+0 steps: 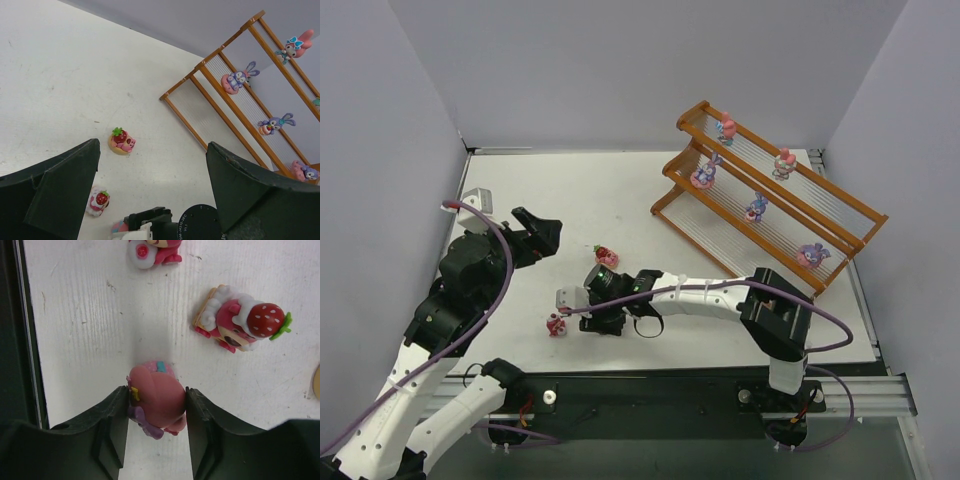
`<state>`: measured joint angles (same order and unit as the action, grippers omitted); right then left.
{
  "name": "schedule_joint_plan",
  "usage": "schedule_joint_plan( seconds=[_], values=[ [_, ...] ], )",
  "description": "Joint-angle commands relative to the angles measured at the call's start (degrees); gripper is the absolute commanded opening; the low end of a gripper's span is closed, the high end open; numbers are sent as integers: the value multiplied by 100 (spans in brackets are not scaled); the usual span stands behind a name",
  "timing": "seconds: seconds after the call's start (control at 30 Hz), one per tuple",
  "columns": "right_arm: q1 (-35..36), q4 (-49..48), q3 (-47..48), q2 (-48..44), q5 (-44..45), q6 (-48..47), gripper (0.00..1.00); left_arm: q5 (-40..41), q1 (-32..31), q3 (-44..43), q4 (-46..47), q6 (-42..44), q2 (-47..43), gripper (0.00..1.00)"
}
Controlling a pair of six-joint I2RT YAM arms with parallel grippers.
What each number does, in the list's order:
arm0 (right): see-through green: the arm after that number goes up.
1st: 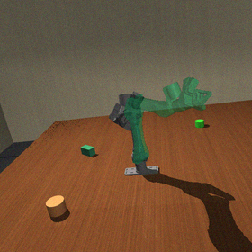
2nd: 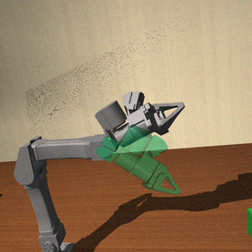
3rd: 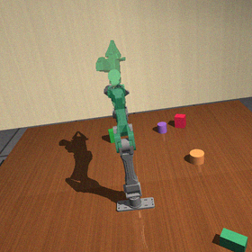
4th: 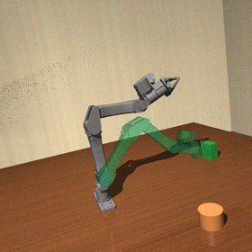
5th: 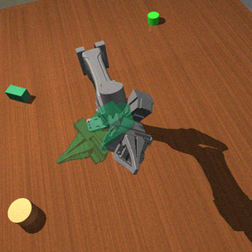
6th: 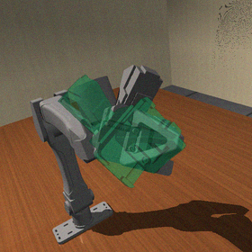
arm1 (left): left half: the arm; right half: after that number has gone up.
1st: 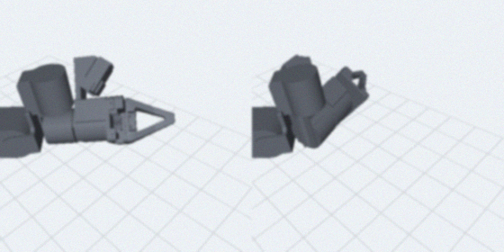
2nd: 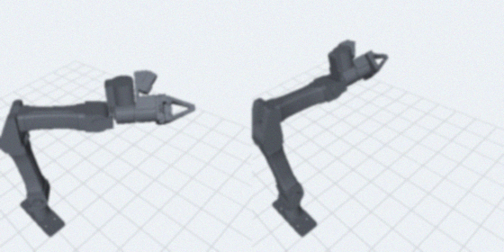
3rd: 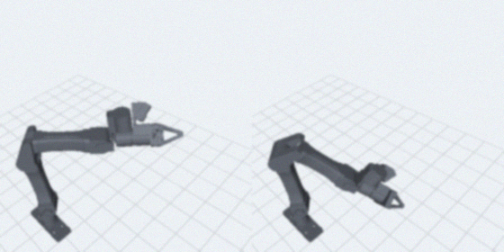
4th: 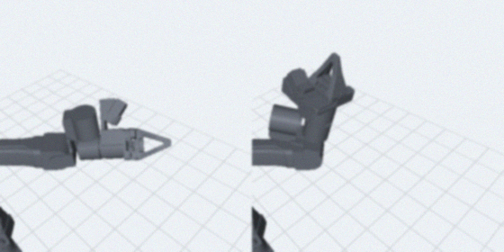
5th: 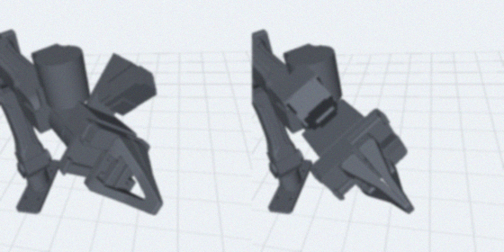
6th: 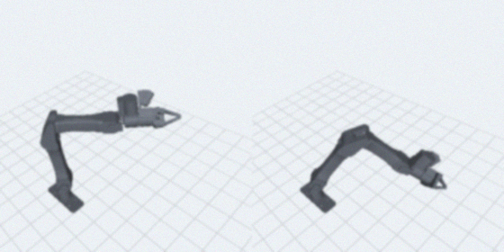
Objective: Place and organize the plastic toys onto the shelf
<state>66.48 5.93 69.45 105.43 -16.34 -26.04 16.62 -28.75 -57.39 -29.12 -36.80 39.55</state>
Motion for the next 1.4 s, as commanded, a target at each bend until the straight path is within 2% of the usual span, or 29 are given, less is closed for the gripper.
schedule_joint_plan(
  seconds=[0.0, 0.13, 0.2, 0.47, 0.63, 0.77, 0.9, 0.97, 1.0, 1.03, 1.17, 1.37],
  values=[
    [32, 812, 508, -127, 429, 379, 1, -63, 54, -142, 144, 76, -44, 97],
    [-82, 1382, 718, -540, 640, 1081, 0, -150, 54, -115, 144, 76, -35, 97],
    [-196, 2198, 1236, -716, 885, 1390, 0, -264, 54, -141, 144, 76, 26, 97],
    [-838, 4641, 2924, -1594, 2757, 2813, 0, -686, 72, -63, 275, -20, 272, 97],
    [-1207, 5759, 3654, -1946, 3847, 3105, 0, -897, 98, 43, 460, -47, 378, 97],
    [-1567, 6068, 3725, -2412, 4446, 3176, 0, -994, 107, 96, 539, -56, 431, 97],
    [-2322, 6051, 3593, -3018, 4411, 2826, 0, -1047, 115, 131, 601, -38, 492, 97],
    [-2972, 5859, 3374, -3361, 4298, 2570, 0, -1082, 124, 149, 636, -21, 519, 97],
    [-3209, 5727, 3269, -3475, 3958, 2151, 0, -1108, 133, 166, 653, -21, 536, 97],
    [-3751, 5465, 3137, -3650, 3832, 2017, 0, -1117, 133, 175, 671, -12, 554, 97],
    [-4939, 5155, 2987, -3757, 3024, 1603, 0, -1266, 151, 184, 741, -12, 677, 97],
    [-5724, 5119, 3294, -3731, 2435, 1182, 0, -1346, 159, 201, 838, 41, 765, 97]
  ],
)
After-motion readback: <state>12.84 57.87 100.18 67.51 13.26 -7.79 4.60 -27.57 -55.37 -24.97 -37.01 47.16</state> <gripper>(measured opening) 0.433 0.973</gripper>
